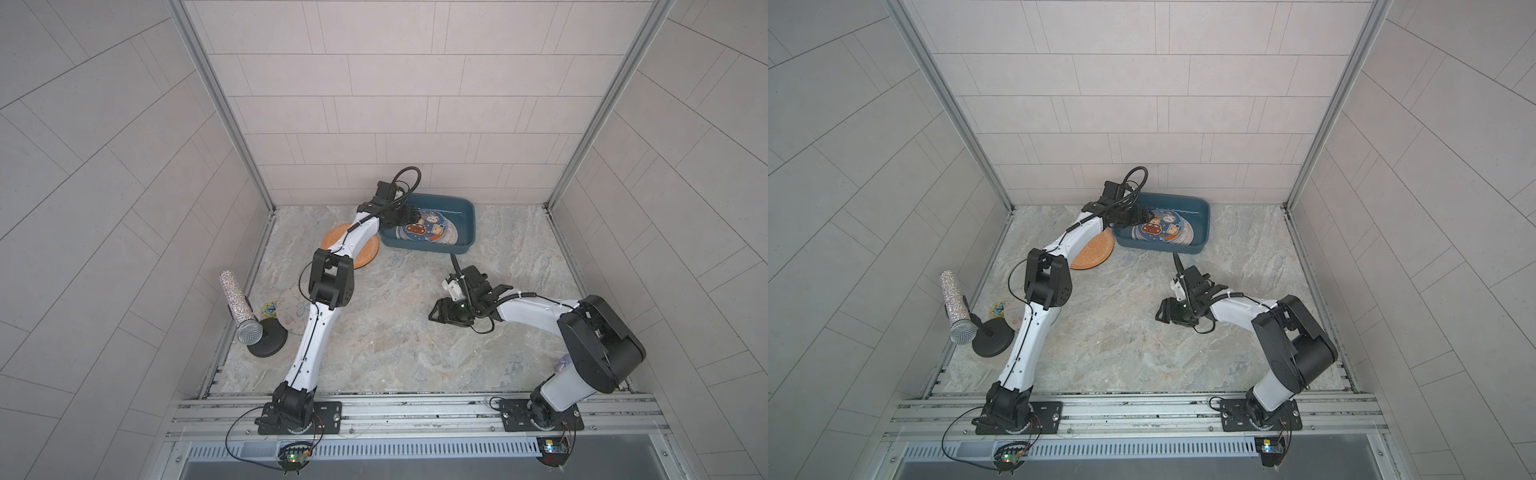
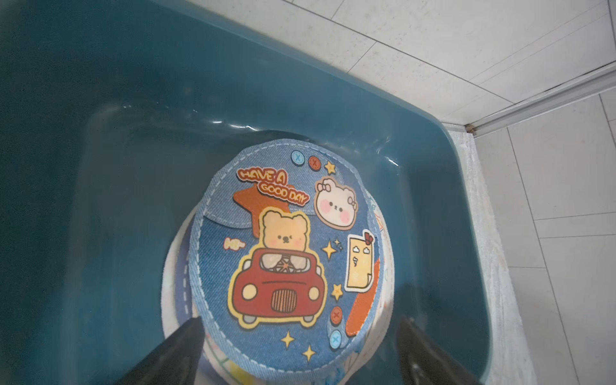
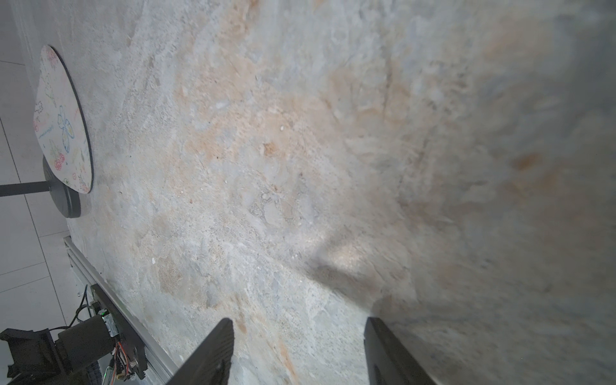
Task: Put the coasters into the storage box
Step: Place the coaster in the storage box, then move the coaster to the center of the board.
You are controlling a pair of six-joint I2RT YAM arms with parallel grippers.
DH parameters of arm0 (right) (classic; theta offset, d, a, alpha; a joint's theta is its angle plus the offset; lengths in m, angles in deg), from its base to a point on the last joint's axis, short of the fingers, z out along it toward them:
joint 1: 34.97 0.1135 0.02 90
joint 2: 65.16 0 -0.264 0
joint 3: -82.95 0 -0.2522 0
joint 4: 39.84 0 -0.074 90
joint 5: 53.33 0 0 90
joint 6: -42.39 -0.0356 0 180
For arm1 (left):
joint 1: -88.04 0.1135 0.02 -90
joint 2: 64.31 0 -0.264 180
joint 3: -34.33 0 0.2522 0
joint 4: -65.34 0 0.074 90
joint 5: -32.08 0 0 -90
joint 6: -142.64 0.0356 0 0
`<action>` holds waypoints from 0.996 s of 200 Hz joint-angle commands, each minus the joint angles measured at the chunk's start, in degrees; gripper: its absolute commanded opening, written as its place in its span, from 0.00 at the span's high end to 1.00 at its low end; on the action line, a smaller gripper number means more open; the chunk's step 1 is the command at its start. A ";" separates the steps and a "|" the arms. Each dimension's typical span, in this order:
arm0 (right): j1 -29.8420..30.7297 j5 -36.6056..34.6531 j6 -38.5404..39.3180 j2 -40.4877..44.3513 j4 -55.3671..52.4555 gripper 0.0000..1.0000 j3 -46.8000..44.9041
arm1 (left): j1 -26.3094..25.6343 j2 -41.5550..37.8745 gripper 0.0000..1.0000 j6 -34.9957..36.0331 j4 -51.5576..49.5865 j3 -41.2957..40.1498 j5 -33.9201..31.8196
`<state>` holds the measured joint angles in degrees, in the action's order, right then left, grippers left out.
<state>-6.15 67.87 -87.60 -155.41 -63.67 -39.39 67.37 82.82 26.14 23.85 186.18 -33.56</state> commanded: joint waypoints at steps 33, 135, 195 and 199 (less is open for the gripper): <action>-0.25 -0.86 -0.53 2.71 -0.48 0.34 0.22 | -0.13 -12.54 0.00 2.28 2.94 -7.93 0.58; 0.29 -0.48 -0.44 3.86 -1.34 0.34 1.18 | 12.95 -16.68 0.07 8.70 -10.04 -10.29 -10.71; 0.36 -0.63 -0.53 3.55 -1.92 0.33 1.39 | 19.11 -5.77 0.13 12.41 -13.75 -0.74 -6.91; 0.35 -0.68 -0.54 3.50 -1.93 0.33 1.44 | 19.36 -5.27 0.13 12.50 -13.84 -0.16 -6.60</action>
<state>-6.08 67.72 -87.75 -152.75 -64.28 -39.15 86.12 74.19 36.32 13.43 181.70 -42.33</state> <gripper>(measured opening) 0.669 0.877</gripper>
